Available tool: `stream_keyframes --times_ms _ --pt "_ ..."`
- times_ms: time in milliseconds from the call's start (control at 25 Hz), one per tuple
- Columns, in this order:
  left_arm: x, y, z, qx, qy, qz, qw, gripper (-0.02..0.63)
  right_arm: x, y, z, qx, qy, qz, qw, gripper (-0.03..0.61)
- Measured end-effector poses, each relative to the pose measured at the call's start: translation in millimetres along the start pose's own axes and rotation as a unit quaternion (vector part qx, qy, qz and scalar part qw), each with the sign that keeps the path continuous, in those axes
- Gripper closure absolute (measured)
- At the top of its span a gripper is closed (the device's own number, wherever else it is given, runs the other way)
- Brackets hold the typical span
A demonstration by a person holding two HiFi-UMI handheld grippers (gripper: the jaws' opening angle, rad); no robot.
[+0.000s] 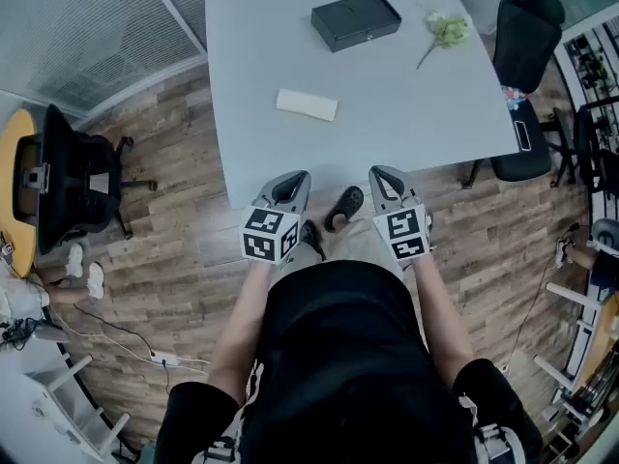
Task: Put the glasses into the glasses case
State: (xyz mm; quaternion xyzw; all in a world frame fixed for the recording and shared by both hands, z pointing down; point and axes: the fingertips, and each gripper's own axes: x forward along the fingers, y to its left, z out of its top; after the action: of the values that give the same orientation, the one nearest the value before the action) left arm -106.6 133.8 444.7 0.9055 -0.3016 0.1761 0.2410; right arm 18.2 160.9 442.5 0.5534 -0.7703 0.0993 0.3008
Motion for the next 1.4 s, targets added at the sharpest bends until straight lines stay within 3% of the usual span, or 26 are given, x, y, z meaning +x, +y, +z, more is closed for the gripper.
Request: stream_keyframes --times_ms 400,720,1400 --pt "-54 -25 63 0.009 -0.082 0.004 0.9966 0.589 -77 -33 65 0.086 -0.132 -0.035 0.987 0.561" --pt "-75 -38 90 0.006 -0.115 0.0 0.9933 0.589 -108 -41 84 0.17 -0.191 0.001 0.967 0.563" --pt "-76 -32 105 0.014 -0.123 0.004 0.9923 0.589 -99 -25 110 0.118 -0.193 0.021 0.974 0.565"
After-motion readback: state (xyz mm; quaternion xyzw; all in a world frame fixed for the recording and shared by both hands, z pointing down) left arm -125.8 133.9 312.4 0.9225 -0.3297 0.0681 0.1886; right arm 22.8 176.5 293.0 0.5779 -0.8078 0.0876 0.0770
